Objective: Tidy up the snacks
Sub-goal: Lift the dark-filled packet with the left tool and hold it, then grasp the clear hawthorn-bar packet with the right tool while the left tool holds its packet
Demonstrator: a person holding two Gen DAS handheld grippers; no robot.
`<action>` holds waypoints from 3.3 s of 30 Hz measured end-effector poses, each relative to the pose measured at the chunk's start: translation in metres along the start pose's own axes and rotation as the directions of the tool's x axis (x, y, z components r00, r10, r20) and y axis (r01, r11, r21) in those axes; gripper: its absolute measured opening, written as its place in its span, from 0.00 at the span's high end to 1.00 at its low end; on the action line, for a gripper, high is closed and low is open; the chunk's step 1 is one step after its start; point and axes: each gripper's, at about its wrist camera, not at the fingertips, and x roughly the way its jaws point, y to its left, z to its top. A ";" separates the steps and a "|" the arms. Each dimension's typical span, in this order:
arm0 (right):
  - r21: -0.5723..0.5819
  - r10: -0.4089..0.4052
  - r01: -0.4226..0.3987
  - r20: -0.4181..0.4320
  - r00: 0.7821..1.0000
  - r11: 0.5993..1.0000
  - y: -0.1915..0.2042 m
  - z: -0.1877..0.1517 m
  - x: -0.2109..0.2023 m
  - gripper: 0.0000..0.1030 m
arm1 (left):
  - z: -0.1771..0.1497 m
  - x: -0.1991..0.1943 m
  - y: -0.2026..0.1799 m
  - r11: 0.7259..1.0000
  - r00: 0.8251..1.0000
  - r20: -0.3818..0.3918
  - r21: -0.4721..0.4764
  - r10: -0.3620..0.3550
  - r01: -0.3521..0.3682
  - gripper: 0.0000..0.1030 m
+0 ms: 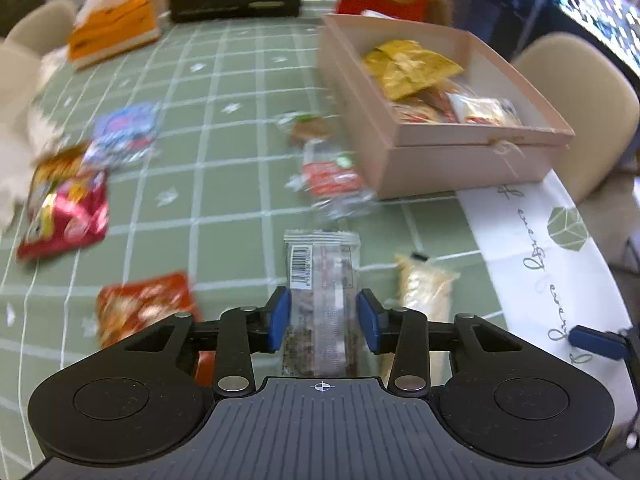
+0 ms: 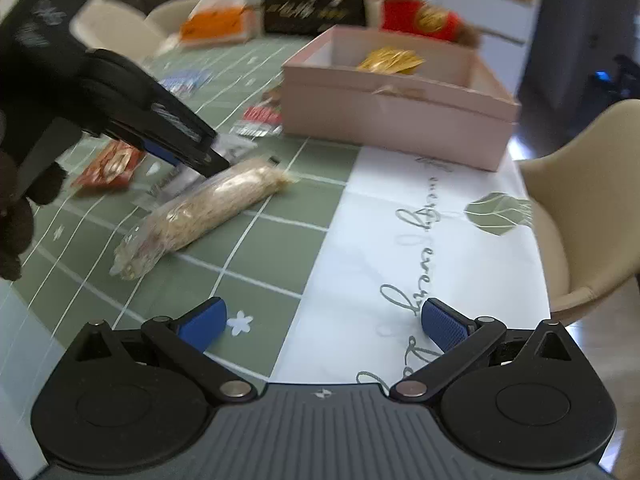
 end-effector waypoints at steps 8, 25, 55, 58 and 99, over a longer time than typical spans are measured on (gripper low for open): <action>-0.002 0.054 -0.054 0.068 0.996 0.999 -0.012 0.108 -0.020 0.13 | -0.022 -0.022 0.058 0.982 1.000 0.025 -0.185 -0.019 0.023 0.59; -0.528 -0.459 0.365 -0.054 0.887 0.767 0.096 0.252 0.191 0.86 | -0.040 -0.032 0.073 0.979 0.993 0.045 -0.167 -0.111 0.117 0.59; -0.157 0.131 -0.155 -0.151 0.980 0.975 0.067 0.120 0.054 0.63 | -0.041 -0.036 0.048 0.986 1.000 -0.002 -0.163 0.014 -0.014 0.58; -0.088 0.167 -0.177 -0.115 0.979 0.980 0.043 0.117 0.030 0.67 | -0.043 -0.036 0.042 0.986 0.999 0.004 -0.162 0.033 -0.032 0.56; -0.018 -0.013 0.012 -0.036 0.999 1.000 -0.011 0.039 0.018 0.22 | -0.060 -0.049 0.016 0.969 0.999 0.033 -0.246 0.006 0.002 0.61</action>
